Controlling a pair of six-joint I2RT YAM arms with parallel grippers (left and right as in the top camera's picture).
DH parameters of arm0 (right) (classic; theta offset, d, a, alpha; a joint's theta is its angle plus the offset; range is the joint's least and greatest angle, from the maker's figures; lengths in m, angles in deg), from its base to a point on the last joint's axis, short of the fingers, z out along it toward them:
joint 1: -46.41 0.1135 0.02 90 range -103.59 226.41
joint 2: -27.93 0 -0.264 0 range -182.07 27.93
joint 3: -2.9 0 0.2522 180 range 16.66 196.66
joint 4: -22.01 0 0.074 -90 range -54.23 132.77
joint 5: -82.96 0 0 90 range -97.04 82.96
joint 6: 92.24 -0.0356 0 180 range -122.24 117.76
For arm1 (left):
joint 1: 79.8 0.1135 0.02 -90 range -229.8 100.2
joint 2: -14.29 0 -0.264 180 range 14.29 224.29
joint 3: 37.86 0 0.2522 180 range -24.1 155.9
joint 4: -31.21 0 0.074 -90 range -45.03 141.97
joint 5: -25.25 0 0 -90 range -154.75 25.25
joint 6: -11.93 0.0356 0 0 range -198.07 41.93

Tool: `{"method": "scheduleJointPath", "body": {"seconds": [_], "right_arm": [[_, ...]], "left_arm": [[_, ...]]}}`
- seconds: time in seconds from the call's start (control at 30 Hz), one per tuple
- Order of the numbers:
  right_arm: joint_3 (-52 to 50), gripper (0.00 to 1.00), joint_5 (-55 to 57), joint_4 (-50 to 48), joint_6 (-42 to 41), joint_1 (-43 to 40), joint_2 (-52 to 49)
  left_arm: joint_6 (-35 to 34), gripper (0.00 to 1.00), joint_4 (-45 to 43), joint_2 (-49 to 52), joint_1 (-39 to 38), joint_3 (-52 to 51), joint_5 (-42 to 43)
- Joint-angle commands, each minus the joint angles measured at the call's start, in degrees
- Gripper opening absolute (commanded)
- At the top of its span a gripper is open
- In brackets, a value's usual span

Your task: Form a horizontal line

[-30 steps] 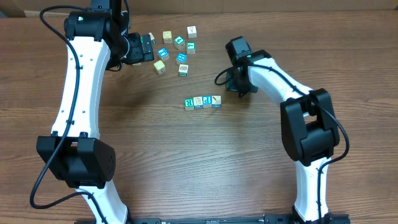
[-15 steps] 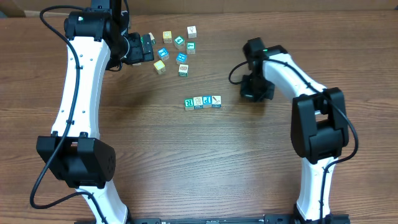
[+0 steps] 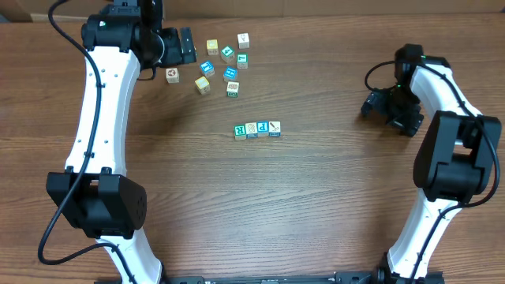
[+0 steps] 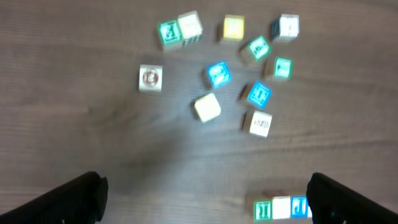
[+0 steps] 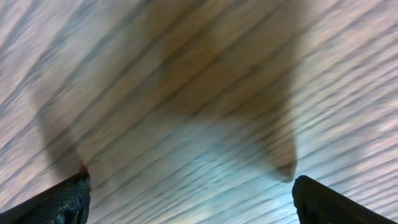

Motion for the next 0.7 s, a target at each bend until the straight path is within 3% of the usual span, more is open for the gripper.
{"method": "scheduleJointPath", "body": {"seconds": [0.0, 0.2, 0.27, 0.3, 0.37, 0.53, 0.67], "right_arm": [[1.2, 1.0, 0.2, -0.2, -0.1, -0.8, 2.3], [1.2, 1.0, 0.2, -2.4, -0.1, -0.8, 2.3], [1.2, 1.0, 0.2, -4.1, -0.1, -0.8, 2.3], [1.2, 1.0, 0.2, -5.0, -0.1, -0.8, 2.3], [1.2, 1.0, 0.2, -6.6, -0.1, -0.8, 2.3], [1.2, 1.0, 0.2, -10.8, -0.1, -0.8, 2.3], [1.2, 1.0, 0.2, -12.3, -0.1, -0.8, 2.3]], "left_arm": [[-1.9, 1.0, 4.4, 1.2, -0.2, 0.3, -0.3], [-1.3, 1.0, 12.5, 3.8, -1.6, -1.8, 4.6], [-1.5, 0.98, 13.1, 4.6, -2.2, -3.9, 10.4], [0.4, 0.79, 13.3, 4.7, -2.4, -4.8, 12.7], [4.0, 0.04, 13.9, 5.0, -3.1, -6.8, 16.2], [-0.4, 0.04, 18.0, 5.0, -7.7, -12.0, 12.7], [-6.2, 0.04, 13.4, 5.0, -14.7, -18.3, 10.2]]}}
